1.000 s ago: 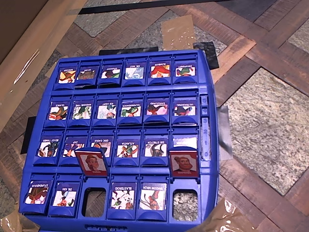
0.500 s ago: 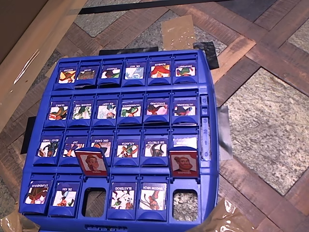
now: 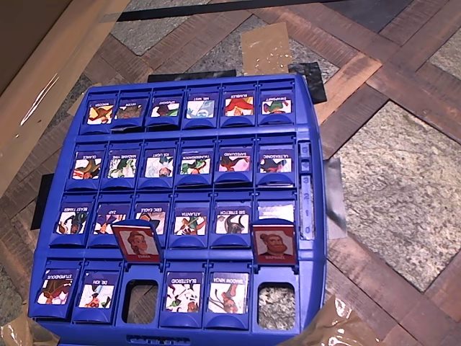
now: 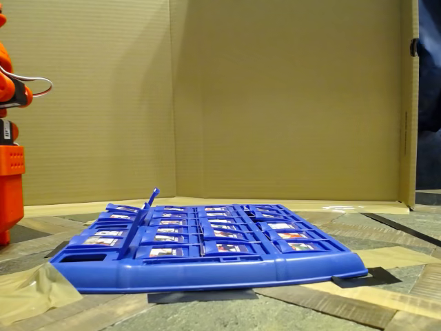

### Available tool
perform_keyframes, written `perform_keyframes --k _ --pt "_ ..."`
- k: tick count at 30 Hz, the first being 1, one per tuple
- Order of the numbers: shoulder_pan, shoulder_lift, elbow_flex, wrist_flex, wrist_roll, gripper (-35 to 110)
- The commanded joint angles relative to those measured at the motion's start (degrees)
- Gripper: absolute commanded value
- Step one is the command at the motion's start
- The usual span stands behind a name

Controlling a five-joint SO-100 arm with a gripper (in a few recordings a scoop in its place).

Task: Flip A5.

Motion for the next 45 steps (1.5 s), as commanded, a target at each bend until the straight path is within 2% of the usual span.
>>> perform_keyframes --k 1,9,20,35,42,45 --pt "0.4 0.1 0.2 -0.3 0.3 0" --pt "0.1 0.0 0.1 1.9 2.0 0" --pt "1.1 -2.7 -3.6 23.6 1.3 0" --pt "8.5 -24.6 -21.1 54.9 1.1 0" --pt "11.7 -35.9 -26.0 60.6 1.1 0" --pt "12.7 -39.2 -29.1 66.0 1.1 0"
